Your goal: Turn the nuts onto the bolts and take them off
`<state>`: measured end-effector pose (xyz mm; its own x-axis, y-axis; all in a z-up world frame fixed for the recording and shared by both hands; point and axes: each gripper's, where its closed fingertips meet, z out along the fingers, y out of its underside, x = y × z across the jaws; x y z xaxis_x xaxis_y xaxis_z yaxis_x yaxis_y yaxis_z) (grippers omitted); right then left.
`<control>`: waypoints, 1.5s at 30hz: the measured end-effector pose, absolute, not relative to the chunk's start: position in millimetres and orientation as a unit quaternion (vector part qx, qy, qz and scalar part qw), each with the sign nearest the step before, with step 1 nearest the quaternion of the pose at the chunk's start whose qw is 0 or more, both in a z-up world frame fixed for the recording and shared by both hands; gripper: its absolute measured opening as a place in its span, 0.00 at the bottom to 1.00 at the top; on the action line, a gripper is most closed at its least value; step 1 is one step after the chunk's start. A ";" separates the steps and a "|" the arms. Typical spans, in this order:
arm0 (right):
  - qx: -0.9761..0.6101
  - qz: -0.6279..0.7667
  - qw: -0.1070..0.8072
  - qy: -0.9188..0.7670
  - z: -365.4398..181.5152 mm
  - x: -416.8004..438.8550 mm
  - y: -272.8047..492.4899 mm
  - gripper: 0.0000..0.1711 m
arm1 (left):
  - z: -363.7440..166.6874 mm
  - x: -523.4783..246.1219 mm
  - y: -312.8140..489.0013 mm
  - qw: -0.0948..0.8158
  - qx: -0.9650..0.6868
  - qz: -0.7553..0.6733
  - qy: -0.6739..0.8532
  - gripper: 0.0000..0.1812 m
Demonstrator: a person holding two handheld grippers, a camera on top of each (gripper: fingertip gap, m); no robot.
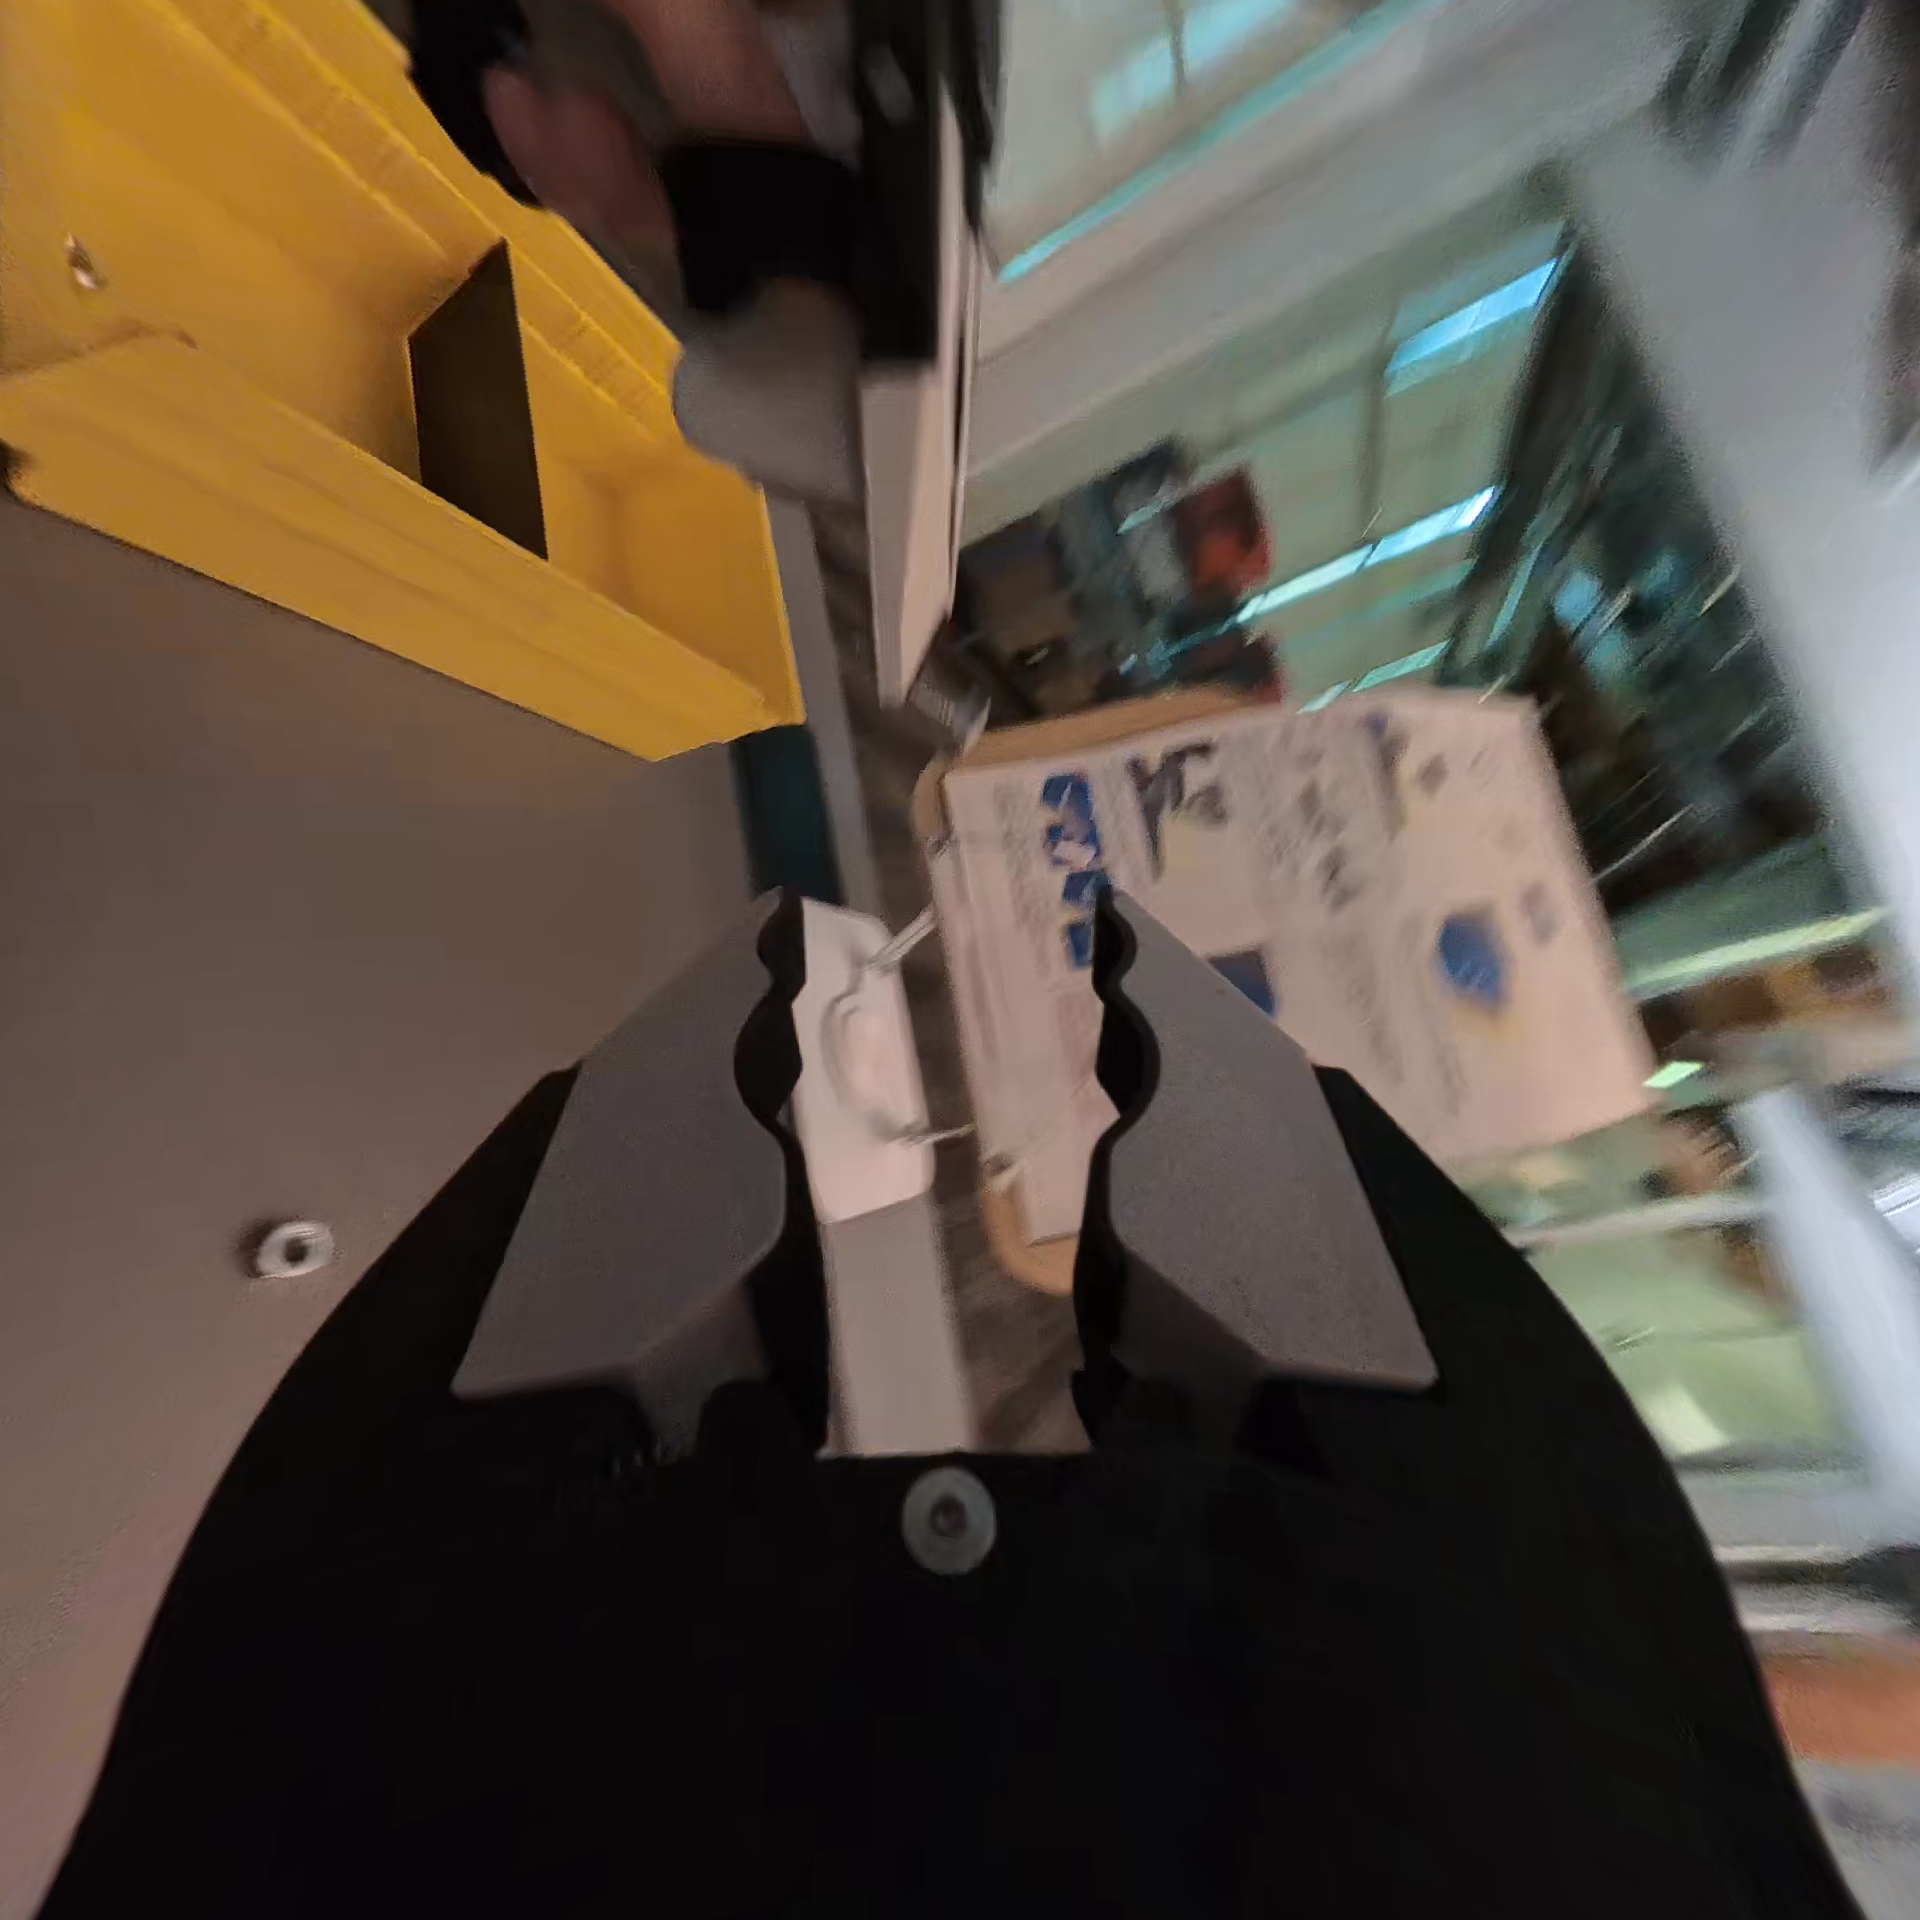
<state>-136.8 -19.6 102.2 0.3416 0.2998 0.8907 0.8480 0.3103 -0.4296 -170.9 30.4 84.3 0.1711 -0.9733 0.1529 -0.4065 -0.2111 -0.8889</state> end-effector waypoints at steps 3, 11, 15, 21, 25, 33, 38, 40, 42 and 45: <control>-0.434 -0.350 0.609 -0.565 96.7 -153.3 -17.7 0.24 | 58.7 -163.7 20.2 0.319 -0.709 -0.374 0.505 0.04; -0.392 -0.411 0.565 -0.598 64.6 -162.0 1.4 0.15 | 52.7 -156.1 -0.1 0.267 -0.713 -0.415 0.499 0.04; -0.383 -0.433 0.552 -0.601 58.6 -162.9 8.0 0.12 | 50.0 -154.7 -7.0 0.232 -0.705 -0.442 0.503 0.04; -0.386 -0.441 0.546 -0.598 51.0 -159.5 17.1 0.06 | 42.1 -151.4 -7.3 0.179 -0.696 -0.481 0.503 0.05; -0.434 -0.395 0.604 -0.539 70.4 -147.0 23.9 0.05 | 86.7 -151.7 -2.4 0.228 -0.635 -0.560 0.480 0.12; -0.635 0.341 0.639 -0.270 101.3 -139.0 20.3 0.04 | 160.9 -176.7 12.1 0.549 -0.473 -0.500 0.473 0.45; -0.619 0.537 0.537 -0.199 110.3 -137.9 8.3 0.04 | 117.8 -153.3 2.1 0.600 -0.431 -0.320 0.593 0.51; -0.628 0.576 0.484 -0.199 104.3 -145.8 1.8 0.04 | 107.0 -142.6 0.0 0.630 -0.402 -0.242 0.619 0.48; -0.634 0.607 0.432 -0.207 97.2 -155.4 -6.5 0.04 | 100.5 -134.0 -3.2 0.657 -0.370 -0.171 0.634 0.47; -0.637 0.620 0.400 -0.223 91.3 -165.4 -13.6 0.04 | 89.5 -126.6 -5.4 0.664 -0.344 -0.109 0.655 0.38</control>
<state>-165.4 -13.6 91.3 0.1316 0.7809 -0.6106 -0.2121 -0.5795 -0.7869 -126.6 -5.4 89.5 0.1190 -0.5954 -0.7946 -0.3047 0.7398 -0.5999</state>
